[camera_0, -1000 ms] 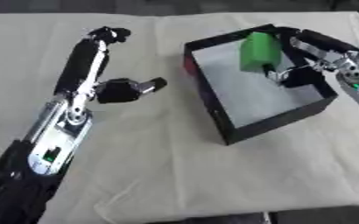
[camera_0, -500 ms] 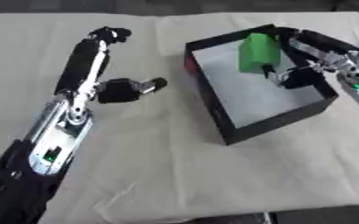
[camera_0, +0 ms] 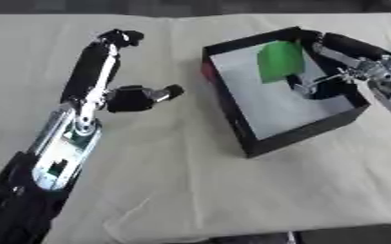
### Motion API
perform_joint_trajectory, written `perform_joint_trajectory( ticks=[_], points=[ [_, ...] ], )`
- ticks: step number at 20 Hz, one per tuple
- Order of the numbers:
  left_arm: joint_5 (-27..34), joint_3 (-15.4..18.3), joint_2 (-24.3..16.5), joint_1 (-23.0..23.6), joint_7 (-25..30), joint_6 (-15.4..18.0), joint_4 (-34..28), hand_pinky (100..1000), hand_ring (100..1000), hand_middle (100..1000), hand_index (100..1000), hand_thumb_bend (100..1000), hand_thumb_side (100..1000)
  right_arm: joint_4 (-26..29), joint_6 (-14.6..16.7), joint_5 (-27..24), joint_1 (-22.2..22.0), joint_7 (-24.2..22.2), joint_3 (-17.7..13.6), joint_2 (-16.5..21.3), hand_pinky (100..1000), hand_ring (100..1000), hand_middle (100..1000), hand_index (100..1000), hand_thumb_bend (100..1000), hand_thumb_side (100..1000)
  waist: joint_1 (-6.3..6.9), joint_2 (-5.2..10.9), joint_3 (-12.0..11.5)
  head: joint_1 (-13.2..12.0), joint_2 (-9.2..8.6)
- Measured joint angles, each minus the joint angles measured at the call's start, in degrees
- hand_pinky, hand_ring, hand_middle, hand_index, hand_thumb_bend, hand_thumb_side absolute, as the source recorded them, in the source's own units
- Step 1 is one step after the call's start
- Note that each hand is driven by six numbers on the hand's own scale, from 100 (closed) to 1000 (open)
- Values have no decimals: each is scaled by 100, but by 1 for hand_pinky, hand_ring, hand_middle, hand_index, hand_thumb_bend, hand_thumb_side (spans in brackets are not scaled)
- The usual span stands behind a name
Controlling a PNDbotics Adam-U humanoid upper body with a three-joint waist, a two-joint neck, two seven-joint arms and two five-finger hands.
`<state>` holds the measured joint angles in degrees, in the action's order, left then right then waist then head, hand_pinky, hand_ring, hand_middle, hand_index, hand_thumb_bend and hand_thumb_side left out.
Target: Pick up the objects with one hand, pass them to the other hand, and then place them into the box on the other side of the table.
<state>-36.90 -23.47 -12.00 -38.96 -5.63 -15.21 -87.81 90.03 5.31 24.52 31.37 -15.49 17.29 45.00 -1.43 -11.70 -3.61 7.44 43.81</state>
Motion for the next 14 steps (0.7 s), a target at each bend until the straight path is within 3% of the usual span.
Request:
perform_joint_trajectory(
  ticks=[7,8,10,13,14],
  points=[
    [3,-1,1,0,0,0,1,737,801,701,826,818,462,0,-301,-15,-3,73,-7,-32,1000,1000,1000,1000,100,384,0,0,-5,0,0],
    [4,-2,1,0,0,0,1,737,801,701,826,818,461,1,-307,-23,-2,68,-7,-32,1000,1000,1000,1000,100,241,0,0,-5,0,0],
    [6,-2,1,0,1,1,1,737,802,702,827,819,463,9,-231,-100,-1,74,5,-32,1000,1000,1000,1000,100,437,0,0,-5,0,0],
    [7,-3,1,0,2,2,3,737,802,701,825,822,462,22,79,-228,-1,23,10,-33,1000,1000,1000,1000,100,533,0,0,-9,1,0],
    [7,-4,2,0,2,2,3,736,802,701,825,822,461,22,172,-249,-1,2,10,-33,1000,1000,1000,1000,100,513,0,0,-10,1,0]
  ],
)
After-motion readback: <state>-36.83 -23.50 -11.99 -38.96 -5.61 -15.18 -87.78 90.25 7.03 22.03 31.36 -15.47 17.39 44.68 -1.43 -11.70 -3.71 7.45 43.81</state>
